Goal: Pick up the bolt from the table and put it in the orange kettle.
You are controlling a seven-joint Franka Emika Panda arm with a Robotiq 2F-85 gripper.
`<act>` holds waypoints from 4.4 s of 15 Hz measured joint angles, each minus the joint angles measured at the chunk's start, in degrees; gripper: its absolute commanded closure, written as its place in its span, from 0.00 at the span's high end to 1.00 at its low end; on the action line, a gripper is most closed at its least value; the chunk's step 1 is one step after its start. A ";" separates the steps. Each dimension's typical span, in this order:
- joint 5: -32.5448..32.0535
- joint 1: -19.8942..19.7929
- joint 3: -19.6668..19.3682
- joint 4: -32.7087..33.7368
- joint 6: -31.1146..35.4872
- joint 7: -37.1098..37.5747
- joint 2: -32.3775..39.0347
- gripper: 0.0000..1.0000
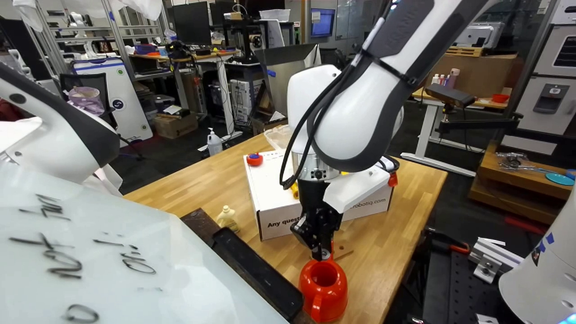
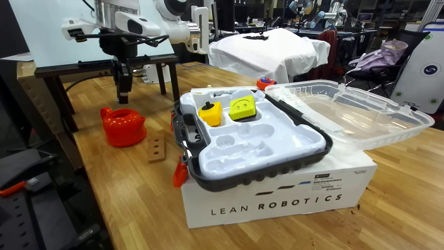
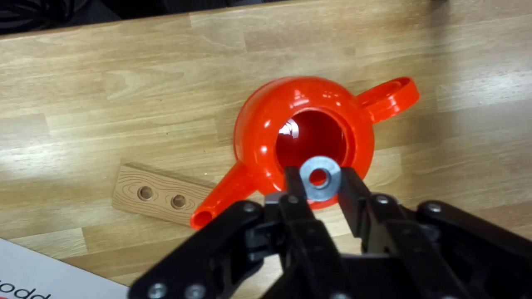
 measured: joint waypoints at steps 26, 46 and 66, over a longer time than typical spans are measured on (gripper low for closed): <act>1.48 0.62 1.08 4.69 -0.04 -2.52 9.66 0.53; 5.13 -0.31 0.77 1.39 -2.20 -7.27 4.87 0.73; 2.49 -0.31 -0.59 11.41 -5.91 -5.15 14.22 0.00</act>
